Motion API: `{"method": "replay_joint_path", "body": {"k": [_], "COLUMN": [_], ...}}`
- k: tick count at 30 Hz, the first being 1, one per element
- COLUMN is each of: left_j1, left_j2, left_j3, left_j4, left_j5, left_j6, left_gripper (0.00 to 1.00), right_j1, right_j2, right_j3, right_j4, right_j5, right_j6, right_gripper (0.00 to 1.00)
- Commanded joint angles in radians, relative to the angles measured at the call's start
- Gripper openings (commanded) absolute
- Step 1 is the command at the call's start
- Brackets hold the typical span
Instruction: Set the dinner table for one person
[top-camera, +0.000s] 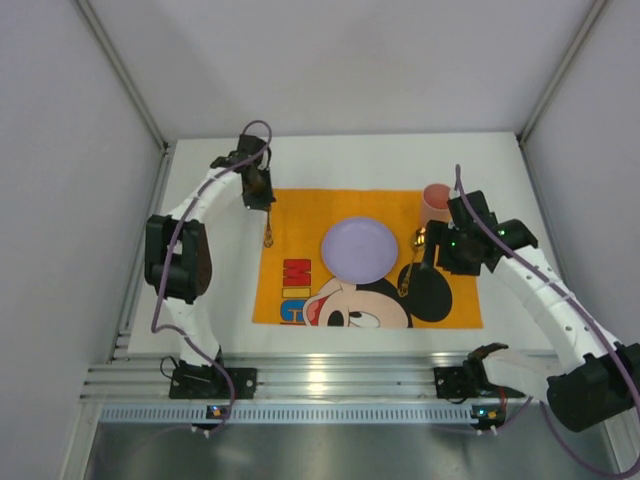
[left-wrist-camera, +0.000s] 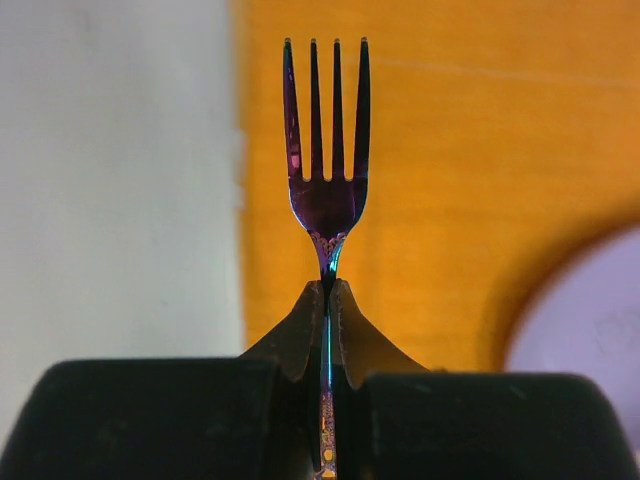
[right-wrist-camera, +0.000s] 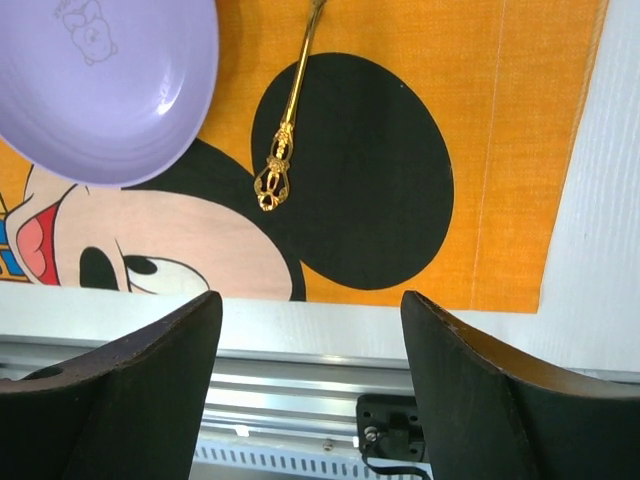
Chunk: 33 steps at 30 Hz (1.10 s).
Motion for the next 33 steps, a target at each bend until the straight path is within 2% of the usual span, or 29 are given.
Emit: {"method": "replay_joint_path", "body": {"k": [1,4,8,17,18,19,20,21,22,23,29,31,33], "left_j1": [-0.121,-0.187,-0.260,-0.342,-0.349,-0.353,-0.359,-0.361,-0.361,-0.361,-0.369,-0.384,-0.399], "left_j2": [-0.120,-0.131,-0.136,-0.096,-0.098,-0.105,-0.110,-0.116,-0.136,-0.148,-0.283,-0.389,-0.511], "left_j3": [-0.092,-0.203,-0.327,-0.330,-0.326,-0.323,-0.312,-0.309,-0.307,-0.303,-0.274,-0.281,-0.313], "left_j4": [0.000,0.064,0.132,0.209,0.212,0.207,0.201,0.199,0.196,0.186,0.109,0.119,0.185], "left_j5": [-0.004,0.053,0.022,-0.056,-0.079,-0.091,-0.102,-0.113,-0.129,-0.148,-0.264,-0.313,-0.352], "left_j6": [-0.075,-0.148,-0.248,-0.296,-0.294,-0.290,-0.288,-0.286,-0.283,-0.285,-0.265,-0.247,-0.225], "left_gripper": [0.00,0.00,0.00,0.00,0.04,0.13,0.25,0.41,0.58,0.98,0.99,0.99,0.99], "right_j1": [-0.011,-0.011,-0.011,-0.010,-0.011,-0.011,-0.010,-0.011,-0.011,-0.011,-0.011,-0.010,-0.010], "right_j2": [-0.070,-0.126,-0.196,-0.305,-0.310,-0.311,-0.314,-0.318,-0.319,-0.322,-0.399,-0.429,-0.486], "right_j3": [-0.033,-0.061,-0.090,-0.125,-0.124,-0.121,-0.122,-0.121,-0.122,-0.121,-0.058,-0.021,-0.013], "right_j4": [0.016,-0.004,-0.043,-0.091,-0.094,-0.094,-0.094,-0.094,-0.094,-0.094,-0.070,-0.063,-0.028], "right_j5": [-0.009,-0.004,0.007,-0.021,-0.027,-0.030,-0.033,-0.035,-0.036,-0.036,-0.079,-0.075,-0.110], "right_j6": [0.001,0.003,0.007,0.013,0.010,0.004,0.000,-0.002,-0.005,-0.008,-0.019,-0.011,-0.010], "right_gripper": [0.73,0.73,0.74,0.75,0.75,0.75,0.75,0.76,0.76,0.77,0.90,0.97,0.99]}}
